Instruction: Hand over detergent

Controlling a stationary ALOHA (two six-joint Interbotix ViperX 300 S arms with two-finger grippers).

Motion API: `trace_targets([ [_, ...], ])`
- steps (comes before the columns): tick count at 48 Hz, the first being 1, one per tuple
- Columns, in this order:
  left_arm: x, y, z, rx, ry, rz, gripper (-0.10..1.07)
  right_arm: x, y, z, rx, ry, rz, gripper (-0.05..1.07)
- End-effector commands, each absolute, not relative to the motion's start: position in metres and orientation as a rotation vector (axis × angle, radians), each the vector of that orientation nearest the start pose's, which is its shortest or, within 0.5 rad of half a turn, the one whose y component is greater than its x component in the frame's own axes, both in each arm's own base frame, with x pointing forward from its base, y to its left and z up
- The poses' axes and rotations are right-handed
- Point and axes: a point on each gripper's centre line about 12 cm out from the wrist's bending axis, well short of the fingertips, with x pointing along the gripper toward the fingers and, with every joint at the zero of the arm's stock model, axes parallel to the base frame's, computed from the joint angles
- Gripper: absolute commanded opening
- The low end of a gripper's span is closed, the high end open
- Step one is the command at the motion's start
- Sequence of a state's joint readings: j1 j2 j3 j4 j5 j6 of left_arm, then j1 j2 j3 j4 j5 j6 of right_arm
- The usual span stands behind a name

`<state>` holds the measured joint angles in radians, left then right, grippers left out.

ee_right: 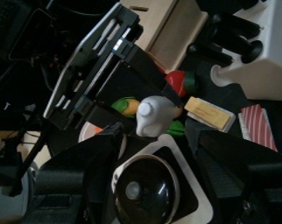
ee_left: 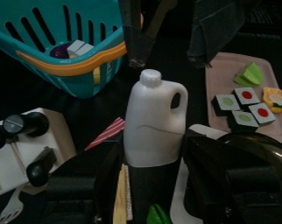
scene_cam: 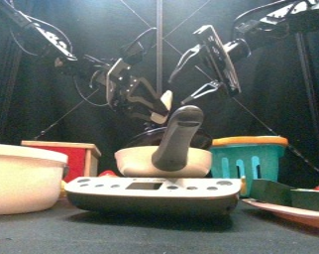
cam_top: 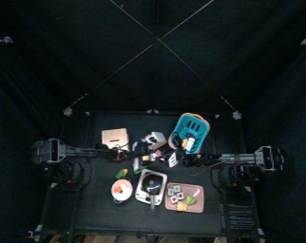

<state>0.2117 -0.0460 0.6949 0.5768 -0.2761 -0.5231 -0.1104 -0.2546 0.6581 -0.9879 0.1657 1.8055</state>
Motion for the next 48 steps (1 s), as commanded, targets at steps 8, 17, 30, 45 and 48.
trace_targets([
  [8, 0.394, 0.065, 0.216, -0.029, 0.363, 0.046, 0.80, 0.370, -0.059, 0.264, 0.792, 0.355, -0.431, 0.92],
  [17, 0.394, 0.064, 0.217, -0.028, 0.353, 0.040, 0.80, 0.376, -0.069, 0.258, 0.801, 0.360, -0.461, 0.91],
  [30, 0.395, 0.063, 0.218, -0.029, 0.343, 0.034, 0.80, 0.377, -0.075, 0.256, 0.802, 0.360, -0.477, 0.85],
  [45, 0.394, 0.063, 0.217, -0.024, 0.346, 0.031, 0.82, 0.376, -0.074, 0.256, 0.812, 0.359, -0.475, 0.63],
  [48, 0.394, 0.063, 0.217, -0.024, 0.346, 0.031, 0.82, 0.376, -0.074, 0.256, 0.811, 0.359, -0.475, 0.61],
])
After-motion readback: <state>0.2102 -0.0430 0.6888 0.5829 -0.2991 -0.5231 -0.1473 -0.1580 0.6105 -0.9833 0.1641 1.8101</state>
